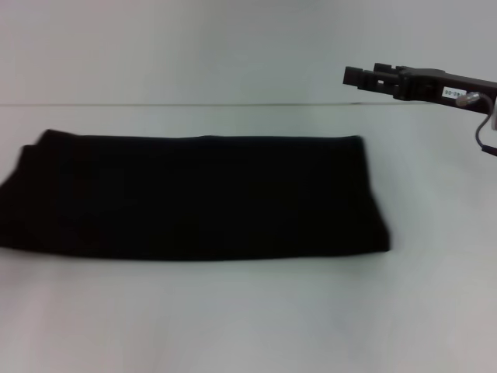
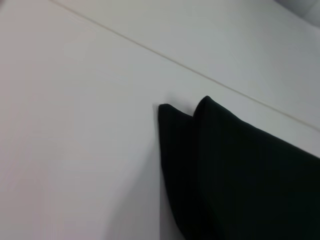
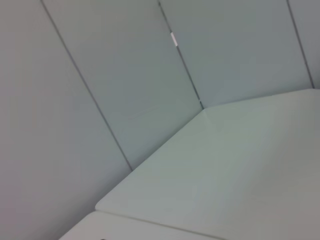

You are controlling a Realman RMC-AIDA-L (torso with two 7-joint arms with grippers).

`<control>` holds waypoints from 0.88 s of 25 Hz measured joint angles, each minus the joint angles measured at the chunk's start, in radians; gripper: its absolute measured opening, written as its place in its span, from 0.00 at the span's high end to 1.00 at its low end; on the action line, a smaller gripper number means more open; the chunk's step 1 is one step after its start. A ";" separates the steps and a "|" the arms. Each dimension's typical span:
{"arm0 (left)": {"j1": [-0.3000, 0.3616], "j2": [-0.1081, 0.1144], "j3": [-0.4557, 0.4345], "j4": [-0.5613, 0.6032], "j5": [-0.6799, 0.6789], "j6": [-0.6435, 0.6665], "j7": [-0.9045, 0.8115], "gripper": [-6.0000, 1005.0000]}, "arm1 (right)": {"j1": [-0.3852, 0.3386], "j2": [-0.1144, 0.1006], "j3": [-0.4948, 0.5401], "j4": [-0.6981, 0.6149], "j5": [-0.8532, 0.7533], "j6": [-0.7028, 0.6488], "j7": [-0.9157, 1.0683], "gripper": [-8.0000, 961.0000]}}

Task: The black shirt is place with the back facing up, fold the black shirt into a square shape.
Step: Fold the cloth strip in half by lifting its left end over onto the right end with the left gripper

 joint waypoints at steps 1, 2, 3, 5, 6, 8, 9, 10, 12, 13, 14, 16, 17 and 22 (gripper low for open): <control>0.007 0.005 -0.002 0.018 0.009 0.003 0.004 0.93 | 0.000 0.004 0.000 0.001 0.005 0.008 0.000 0.08; 0.013 0.010 -0.005 0.033 0.018 0.006 0.007 0.93 | 0.000 0.008 0.000 0.001 0.008 0.017 -0.001 0.08; 0.018 0.015 -0.007 0.050 0.026 0.010 0.009 0.92 | 0.001 0.013 0.000 0.001 0.010 0.023 -0.002 0.08; 0.026 0.024 -0.010 0.079 0.033 0.022 0.014 0.92 | 0.003 0.019 0.003 0.001 0.011 0.032 -0.006 0.08; 0.027 0.025 -0.010 0.084 0.034 0.027 0.015 0.92 | 0.004 0.022 0.004 0.001 0.011 0.038 -0.008 0.08; 0.022 0.031 -0.010 0.095 0.031 0.056 0.016 0.91 | 0.005 0.025 0.005 0.001 0.011 0.048 -0.012 0.08; 0.010 0.035 -0.010 0.095 0.023 0.087 0.015 0.91 | 0.005 0.026 0.006 0.001 0.011 0.055 -0.012 0.08; -0.003 0.039 -0.009 0.095 0.015 0.117 0.014 0.91 | 0.003 0.026 0.006 0.001 0.012 0.058 -0.012 0.08; -0.047 0.047 0.001 0.087 -0.008 0.202 0.011 0.90 | -0.005 0.024 0.007 0.001 0.020 0.071 -0.012 0.08; -0.067 0.049 0.008 0.082 -0.018 0.233 0.010 0.90 | -0.010 0.023 0.007 0.002 0.025 0.073 -0.012 0.08; -0.104 0.050 0.025 0.067 -0.034 0.276 0.010 0.90 | -0.018 0.020 0.007 0.002 0.032 0.084 -0.013 0.08; -0.171 0.047 0.064 0.027 -0.069 0.323 0.008 0.89 | -0.037 0.010 0.007 0.000 0.047 0.095 -0.014 0.08; -0.224 0.039 0.093 -0.014 -0.097 0.332 0.008 0.89 | -0.046 0.003 0.007 -0.002 0.054 0.100 -0.014 0.08; -0.409 -0.029 0.188 -0.175 -0.166 0.290 0.017 0.88 | -0.105 -0.046 0.022 -0.007 0.101 0.080 -0.015 0.08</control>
